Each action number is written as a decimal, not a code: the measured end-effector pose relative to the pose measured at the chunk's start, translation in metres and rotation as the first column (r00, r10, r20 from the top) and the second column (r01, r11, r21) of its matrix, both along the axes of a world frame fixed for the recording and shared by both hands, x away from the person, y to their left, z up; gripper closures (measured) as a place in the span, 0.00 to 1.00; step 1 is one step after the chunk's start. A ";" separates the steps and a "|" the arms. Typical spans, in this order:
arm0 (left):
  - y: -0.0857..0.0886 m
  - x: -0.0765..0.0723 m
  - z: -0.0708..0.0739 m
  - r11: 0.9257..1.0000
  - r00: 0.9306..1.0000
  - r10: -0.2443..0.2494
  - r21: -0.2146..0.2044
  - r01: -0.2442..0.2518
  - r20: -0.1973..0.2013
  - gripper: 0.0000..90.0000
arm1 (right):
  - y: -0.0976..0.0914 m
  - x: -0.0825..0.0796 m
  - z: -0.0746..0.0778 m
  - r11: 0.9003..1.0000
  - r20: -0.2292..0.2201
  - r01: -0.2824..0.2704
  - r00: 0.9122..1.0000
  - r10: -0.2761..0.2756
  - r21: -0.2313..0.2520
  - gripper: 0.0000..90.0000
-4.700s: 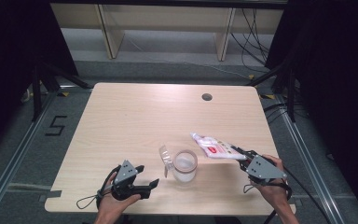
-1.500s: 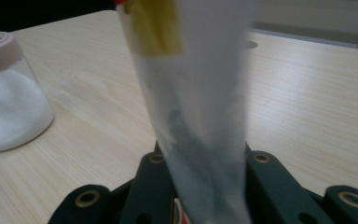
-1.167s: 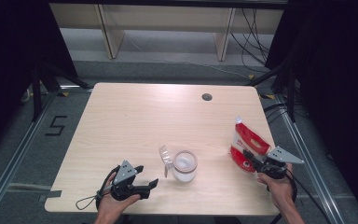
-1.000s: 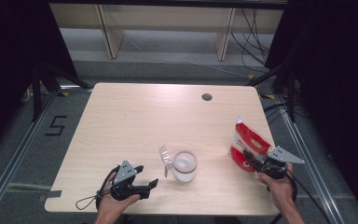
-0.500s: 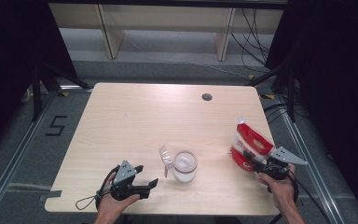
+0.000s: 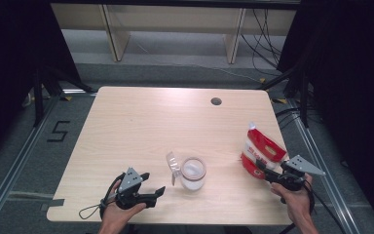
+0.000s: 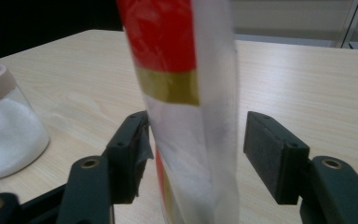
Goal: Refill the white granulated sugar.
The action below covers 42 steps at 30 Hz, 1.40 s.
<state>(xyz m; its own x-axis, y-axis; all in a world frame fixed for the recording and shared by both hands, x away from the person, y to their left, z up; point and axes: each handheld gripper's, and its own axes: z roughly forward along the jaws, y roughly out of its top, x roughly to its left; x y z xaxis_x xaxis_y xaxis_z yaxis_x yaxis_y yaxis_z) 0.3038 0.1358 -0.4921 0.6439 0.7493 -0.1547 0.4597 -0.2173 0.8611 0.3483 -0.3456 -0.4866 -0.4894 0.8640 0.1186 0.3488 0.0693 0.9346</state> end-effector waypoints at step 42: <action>0.000 0.000 0.000 1.000 1.000 -0.013 -0.005 0.013 0.006 0.26 | -0.003 -0.072 0.017 0.993 0.011 0.052 0.999 -0.052 -0.104 0.28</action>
<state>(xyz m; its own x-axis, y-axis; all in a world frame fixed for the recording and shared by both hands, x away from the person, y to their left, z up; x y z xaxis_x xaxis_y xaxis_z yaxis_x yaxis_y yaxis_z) 0.3043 0.1359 -0.4917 0.6545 0.7402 -0.1541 0.4514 -0.2191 0.8650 0.2760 -0.3482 -0.4699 -0.4441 0.8957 0.0229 0.3466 0.1481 0.9262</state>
